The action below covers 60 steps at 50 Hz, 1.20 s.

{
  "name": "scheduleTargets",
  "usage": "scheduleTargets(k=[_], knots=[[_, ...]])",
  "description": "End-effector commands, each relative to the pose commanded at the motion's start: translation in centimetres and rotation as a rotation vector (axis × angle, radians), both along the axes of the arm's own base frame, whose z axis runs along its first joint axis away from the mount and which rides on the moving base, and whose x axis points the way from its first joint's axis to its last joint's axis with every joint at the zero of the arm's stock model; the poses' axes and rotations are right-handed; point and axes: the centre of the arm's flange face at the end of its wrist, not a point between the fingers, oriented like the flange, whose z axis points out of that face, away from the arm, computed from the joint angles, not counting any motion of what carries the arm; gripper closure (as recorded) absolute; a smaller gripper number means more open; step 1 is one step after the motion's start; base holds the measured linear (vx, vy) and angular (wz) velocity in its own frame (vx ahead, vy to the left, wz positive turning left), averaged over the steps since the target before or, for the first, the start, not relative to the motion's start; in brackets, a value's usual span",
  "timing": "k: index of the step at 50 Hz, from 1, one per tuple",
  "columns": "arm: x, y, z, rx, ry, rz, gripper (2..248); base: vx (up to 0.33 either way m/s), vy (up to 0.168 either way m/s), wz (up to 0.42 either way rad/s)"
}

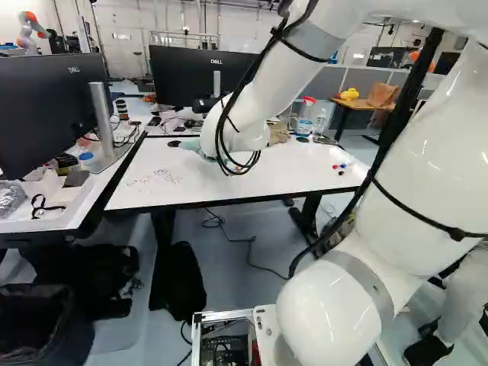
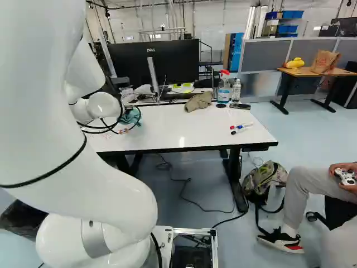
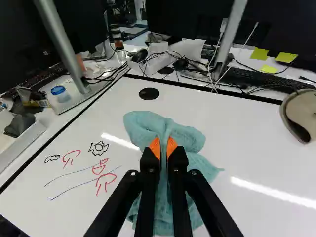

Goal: Clean the table with the green towel

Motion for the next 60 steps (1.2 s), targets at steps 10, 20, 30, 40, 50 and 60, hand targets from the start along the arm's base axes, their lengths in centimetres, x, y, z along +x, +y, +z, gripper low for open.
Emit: scheduleTargets(k=[10, 20, 30, 40, 50, 60], knots=[[-0.3, 1.5, 0.0, 0.0, 0.0, 0.034, 215, 0.0, 0.0, 0.0], [-0.5, 3.0, 0.0, 0.0, 0.0, 0.068, 215, 0.0, 0.0, 0.0], [-0.8, 4.6, 0.0, 0.0, 0.0, 0.101, 215, 0.0, 0.0, 0.0], [-1.2, 6.1, 0.0, 0.0, -0.001, 0.135, 215, 0.0, 0.0, 0.0], [-1.7, 7.6, 0.0, 0.0, 0.0, 0.169, 215, 0.0, 0.0, 0.0], [-2.3, 8.5, -0.1, -0.008, 0.014, 0.192, 215, 0.0, 0.0, 0.0]])
